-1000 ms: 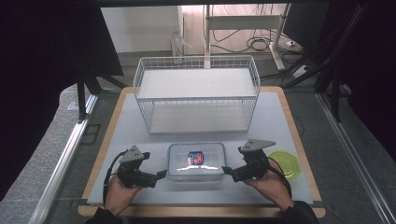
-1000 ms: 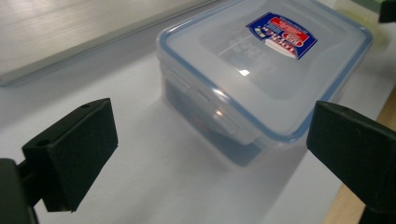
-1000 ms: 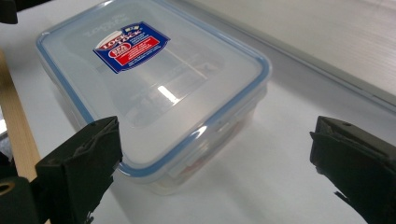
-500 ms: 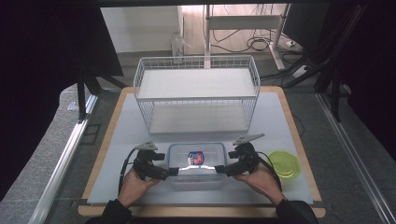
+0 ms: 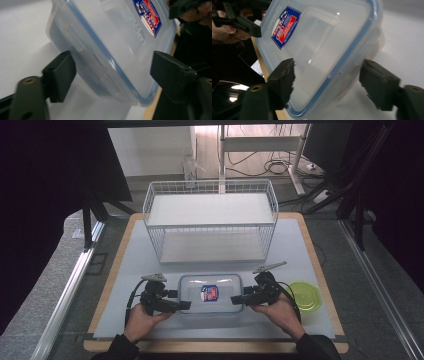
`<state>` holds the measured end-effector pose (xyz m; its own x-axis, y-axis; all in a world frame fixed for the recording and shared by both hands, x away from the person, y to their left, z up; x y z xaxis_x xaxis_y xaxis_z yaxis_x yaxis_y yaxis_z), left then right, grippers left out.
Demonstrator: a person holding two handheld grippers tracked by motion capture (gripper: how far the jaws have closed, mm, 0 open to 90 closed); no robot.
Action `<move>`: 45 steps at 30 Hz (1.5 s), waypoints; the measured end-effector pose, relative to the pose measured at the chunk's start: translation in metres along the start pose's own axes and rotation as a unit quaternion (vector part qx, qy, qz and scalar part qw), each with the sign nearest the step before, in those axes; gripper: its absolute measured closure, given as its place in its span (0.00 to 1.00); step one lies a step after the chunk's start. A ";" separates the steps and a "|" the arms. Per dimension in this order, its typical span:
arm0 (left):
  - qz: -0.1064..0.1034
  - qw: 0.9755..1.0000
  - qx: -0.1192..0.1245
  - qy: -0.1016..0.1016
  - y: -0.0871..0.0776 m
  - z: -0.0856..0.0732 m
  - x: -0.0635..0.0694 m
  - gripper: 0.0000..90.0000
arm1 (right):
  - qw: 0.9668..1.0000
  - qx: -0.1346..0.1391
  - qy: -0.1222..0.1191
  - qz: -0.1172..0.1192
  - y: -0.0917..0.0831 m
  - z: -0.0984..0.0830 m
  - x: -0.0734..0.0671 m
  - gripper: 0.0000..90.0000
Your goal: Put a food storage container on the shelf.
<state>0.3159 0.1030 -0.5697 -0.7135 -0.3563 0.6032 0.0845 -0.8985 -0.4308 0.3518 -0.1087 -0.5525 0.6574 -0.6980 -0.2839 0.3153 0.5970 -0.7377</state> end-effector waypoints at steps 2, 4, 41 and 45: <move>0.002 1.000 0.002 0.006 -0.002 -0.003 0.004 0.29 | 1.000 0.010 0.002 0.003 -0.004 -0.001 -0.001 0.40; 0.004 1.000 0.007 0.015 -0.005 -0.006 0.008 0.34 | 1.000 0.020 0.005 0.007 -0.010 -0.003 -0.001 0.48; 0.020 0.993 0.106 0.038 -0.040 0.056 0.024 0.56 | 0.991 0.133 0.009 -0.012 -0.051 0.049 -0.008 0.61; 0.020 0.992 0.113 0.045 -0.048 0.070 0.030 0.57 | 0.990 0.142 0.002 -0.011 -0.060 0.062 -0.009 0.61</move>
<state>0.3390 0.1178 -0.4842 -0.7650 -0.3777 0.5216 0.2601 -0.9222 -0.2863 0.3693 -0.1134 -0.4678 0.6465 -0.7127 -0.2723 0.5089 0.6688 -0.5420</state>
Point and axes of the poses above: each handheld gripper's, and its own axes: y roughly forward along the jaws, z roughly out of its top, x roughly to its right, the point moved 10 cm from there along y, roughly forward along the jaws, and after that the axes turned 14 degrees about -z, right-handed, at the moved point
